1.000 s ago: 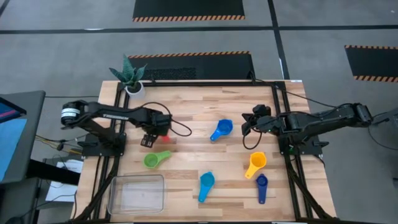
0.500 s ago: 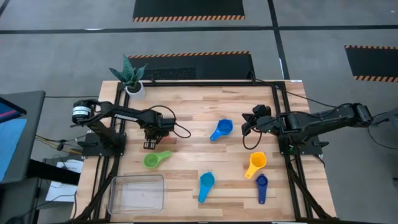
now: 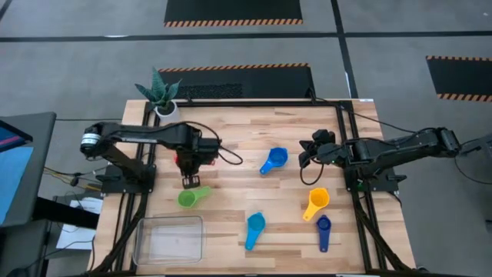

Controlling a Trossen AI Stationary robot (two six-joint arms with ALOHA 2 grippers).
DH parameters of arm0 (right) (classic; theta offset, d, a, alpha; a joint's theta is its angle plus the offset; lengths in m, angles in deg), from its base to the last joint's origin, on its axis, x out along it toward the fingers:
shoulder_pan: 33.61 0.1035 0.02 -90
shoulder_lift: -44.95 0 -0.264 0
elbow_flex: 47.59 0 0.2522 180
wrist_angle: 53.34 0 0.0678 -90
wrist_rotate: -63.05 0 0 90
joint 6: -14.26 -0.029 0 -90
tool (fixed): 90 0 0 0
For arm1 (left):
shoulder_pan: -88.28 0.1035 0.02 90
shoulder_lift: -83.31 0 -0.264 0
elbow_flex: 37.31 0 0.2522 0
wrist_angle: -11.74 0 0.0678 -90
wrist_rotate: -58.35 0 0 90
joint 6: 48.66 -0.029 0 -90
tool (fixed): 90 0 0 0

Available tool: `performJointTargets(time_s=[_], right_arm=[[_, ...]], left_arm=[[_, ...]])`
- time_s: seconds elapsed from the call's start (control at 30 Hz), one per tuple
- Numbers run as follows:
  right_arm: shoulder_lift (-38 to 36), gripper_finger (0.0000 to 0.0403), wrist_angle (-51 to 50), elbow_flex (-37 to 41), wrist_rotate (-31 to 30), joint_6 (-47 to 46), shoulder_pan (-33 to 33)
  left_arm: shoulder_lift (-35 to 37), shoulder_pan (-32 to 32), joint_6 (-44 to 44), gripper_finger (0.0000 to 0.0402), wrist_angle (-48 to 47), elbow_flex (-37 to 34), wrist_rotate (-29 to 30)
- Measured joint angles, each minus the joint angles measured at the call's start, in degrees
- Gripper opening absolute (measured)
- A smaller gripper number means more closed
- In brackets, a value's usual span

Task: Nest measuring cups in basket
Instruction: Put the red measuring cup in the transparent bin

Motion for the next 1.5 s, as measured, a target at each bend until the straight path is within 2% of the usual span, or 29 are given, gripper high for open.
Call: performJointTargets(time_s=[0.13,0.27,0.43,0.53,0.67,0.83,1.0,1.17,1.27,1.43,1.5], right_arm=[[0.0,0.0036,0.0,0.0,0.1,0.0,0.0],[0.0,0.0036,0.0,0.0,0.1,0.3,0.0],[0.0,0.0036,0.0,0.0,1.1,0.3,0.0],[0.0,0.0036,0.0,0.0,1.7,0.3,0.1],[0.0,0.0036,0.0,0.0,1.7,0.4,0.1],[0.0,0.0036,0.0,0.0,2.0,-0.5,0.1],[0.0,0.0036,0.0,0.0,2.6,-3.0,0.1],[0.0,0.0036,0.1,0.0,3.2,-4.2,0.2],[0.0,0.0036,0.1,0.0,3.6,-5.4,0.5],[0.0,0.0036,0.1,0.0,4.7,-5.6,1.4],[0.0,0.0036,0.0,0.0,4.7,-5.6,1.9]], left_arm=[[1.8,-8.1,11.4,0.0001,-2.6,4.3,-4.1],[3.8,-18.9,28.1,0.0,-0.9,4.7,-5.1],[4.1,-34.1,47.1,0.0,5.7,4.7,0.0],[3.6,-42.3,56.3,0.0,11.0,4.7,5.6],[1.5,-51.6,64.0,0.0,12.5,4.7,12.0],[-4.2,-60.2,70.2,0.0,13.1,4.7,12.5],[-10.3,-64.0,71.4,0.0,14.7,4.6,15.8],[-15.7,-63.7,60.7,0.0,14.2,4.6,16.2],[-18.2,-63.0,57.9,0.0,14.2,4.6,16.6],[-21.0,-60.8,63.1,0.0,14.4,4.6,16.3],[-21.6,-59.4,65.6,0.0,14.5,4.6,14.3]])
